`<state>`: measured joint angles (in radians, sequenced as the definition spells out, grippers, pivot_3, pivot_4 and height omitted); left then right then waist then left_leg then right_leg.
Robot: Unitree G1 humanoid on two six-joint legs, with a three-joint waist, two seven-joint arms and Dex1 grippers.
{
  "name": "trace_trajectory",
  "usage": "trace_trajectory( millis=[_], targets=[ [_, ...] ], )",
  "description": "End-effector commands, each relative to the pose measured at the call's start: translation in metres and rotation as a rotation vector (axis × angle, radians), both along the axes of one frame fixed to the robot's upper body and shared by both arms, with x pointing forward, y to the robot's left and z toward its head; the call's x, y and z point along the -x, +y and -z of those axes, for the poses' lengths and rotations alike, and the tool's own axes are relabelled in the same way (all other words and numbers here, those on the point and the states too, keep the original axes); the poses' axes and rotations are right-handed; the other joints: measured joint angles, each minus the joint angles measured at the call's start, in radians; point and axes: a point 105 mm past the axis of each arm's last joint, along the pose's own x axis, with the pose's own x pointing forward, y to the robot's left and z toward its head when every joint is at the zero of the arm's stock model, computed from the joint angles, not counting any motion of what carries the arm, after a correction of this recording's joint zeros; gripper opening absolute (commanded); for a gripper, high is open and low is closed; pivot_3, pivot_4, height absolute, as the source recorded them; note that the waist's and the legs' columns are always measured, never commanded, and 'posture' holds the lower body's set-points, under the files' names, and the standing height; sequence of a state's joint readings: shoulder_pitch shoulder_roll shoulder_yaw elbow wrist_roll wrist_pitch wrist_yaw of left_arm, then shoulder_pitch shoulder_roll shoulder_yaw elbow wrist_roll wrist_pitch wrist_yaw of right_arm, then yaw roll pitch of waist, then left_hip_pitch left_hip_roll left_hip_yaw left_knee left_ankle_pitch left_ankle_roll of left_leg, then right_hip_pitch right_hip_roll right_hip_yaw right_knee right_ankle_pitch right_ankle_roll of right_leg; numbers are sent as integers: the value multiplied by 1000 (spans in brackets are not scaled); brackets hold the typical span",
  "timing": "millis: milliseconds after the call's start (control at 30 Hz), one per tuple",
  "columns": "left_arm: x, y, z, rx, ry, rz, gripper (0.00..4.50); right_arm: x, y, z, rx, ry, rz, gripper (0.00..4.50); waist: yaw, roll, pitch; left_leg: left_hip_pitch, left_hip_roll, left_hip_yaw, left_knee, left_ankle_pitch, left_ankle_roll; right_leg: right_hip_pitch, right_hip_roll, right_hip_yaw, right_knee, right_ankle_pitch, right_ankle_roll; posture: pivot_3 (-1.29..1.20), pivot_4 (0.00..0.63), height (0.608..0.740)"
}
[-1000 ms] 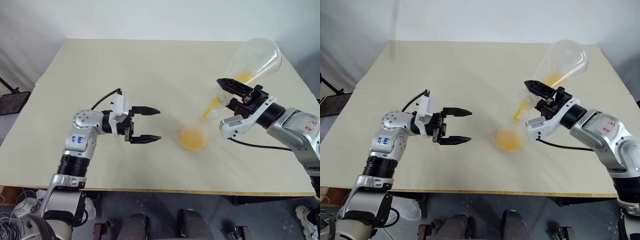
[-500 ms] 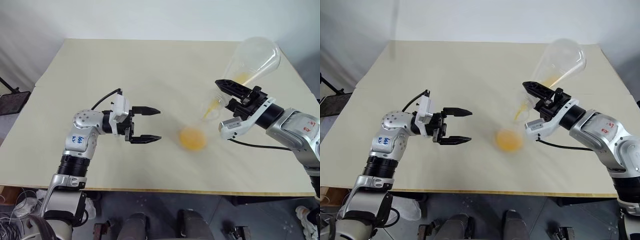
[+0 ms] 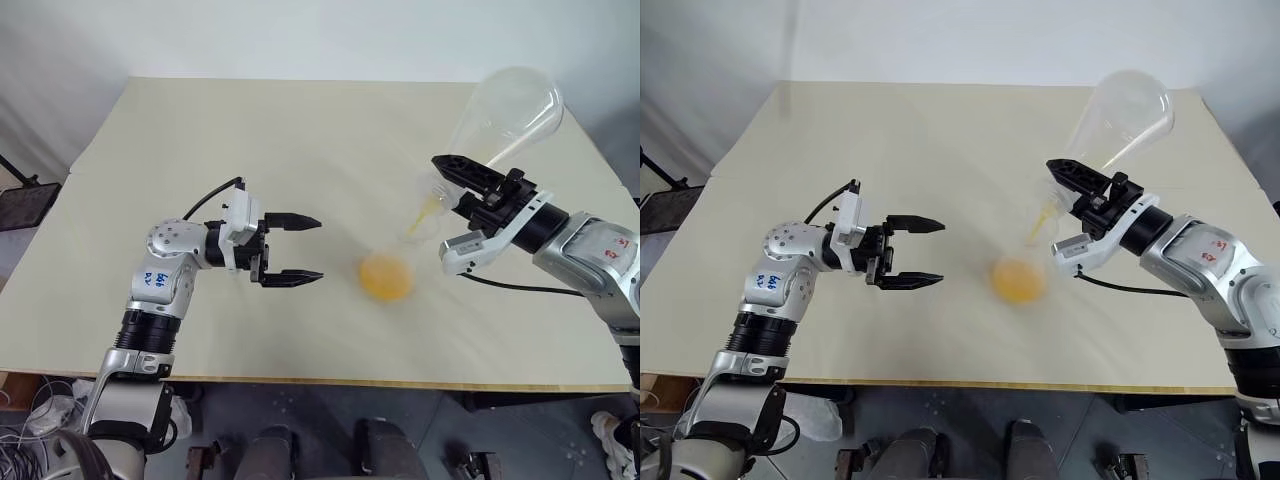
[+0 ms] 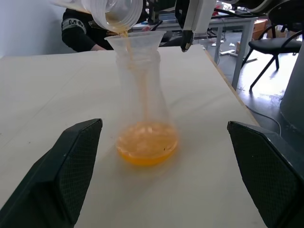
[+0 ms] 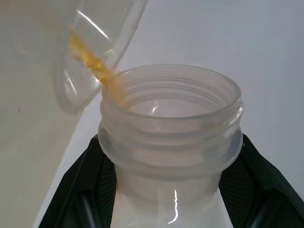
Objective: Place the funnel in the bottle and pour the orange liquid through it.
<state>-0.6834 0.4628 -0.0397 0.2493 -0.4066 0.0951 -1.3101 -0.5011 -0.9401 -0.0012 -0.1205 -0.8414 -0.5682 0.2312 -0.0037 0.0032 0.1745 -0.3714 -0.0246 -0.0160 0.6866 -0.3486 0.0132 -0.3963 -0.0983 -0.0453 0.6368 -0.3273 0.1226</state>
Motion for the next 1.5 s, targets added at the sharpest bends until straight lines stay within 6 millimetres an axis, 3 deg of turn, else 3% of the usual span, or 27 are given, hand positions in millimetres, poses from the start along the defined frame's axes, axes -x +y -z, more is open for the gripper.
trace_trajectory(
  millis=[33, 1067, 1367, 1500],
  targets=[
    [1, -1, -9, 20, -33, 6, 4500, 4, 2, -14, 13, -62, -20, 2439, 0, 0, 0, 0, 0, 0, 0, 0, 0, 0, 0, 0, 0, 0, 0, 0, 150, 740],
    [-1, -1, -12, 22, -36, 1, 4500, 6, 6, -15, 56, -83, -57, 2439, 0, 0, 0, 0, 0, 0, 0, 0, 0, 0, 0, 0, 0, 0, 0, 0, 150, 740],
    [-3, -1, -12, 21, -39, -3, 4500, 5, 5, -18, -30, -27, -44, 2439, -1, 0, 0, 0, 0, 0, 0, 0, 0, 0, 0, 0, 0, 0, 0, 0, 150, 740],
    [-3, -2, -13, 22, -40, -1, 4500, 4, -2, -17, -173, 62, -30, 2439, 1, 0, 0, 0, 0, 0, 0, 0, 0, 0, 0, 0, 0, 0, 0, 0, 150, 740]
  ],
)
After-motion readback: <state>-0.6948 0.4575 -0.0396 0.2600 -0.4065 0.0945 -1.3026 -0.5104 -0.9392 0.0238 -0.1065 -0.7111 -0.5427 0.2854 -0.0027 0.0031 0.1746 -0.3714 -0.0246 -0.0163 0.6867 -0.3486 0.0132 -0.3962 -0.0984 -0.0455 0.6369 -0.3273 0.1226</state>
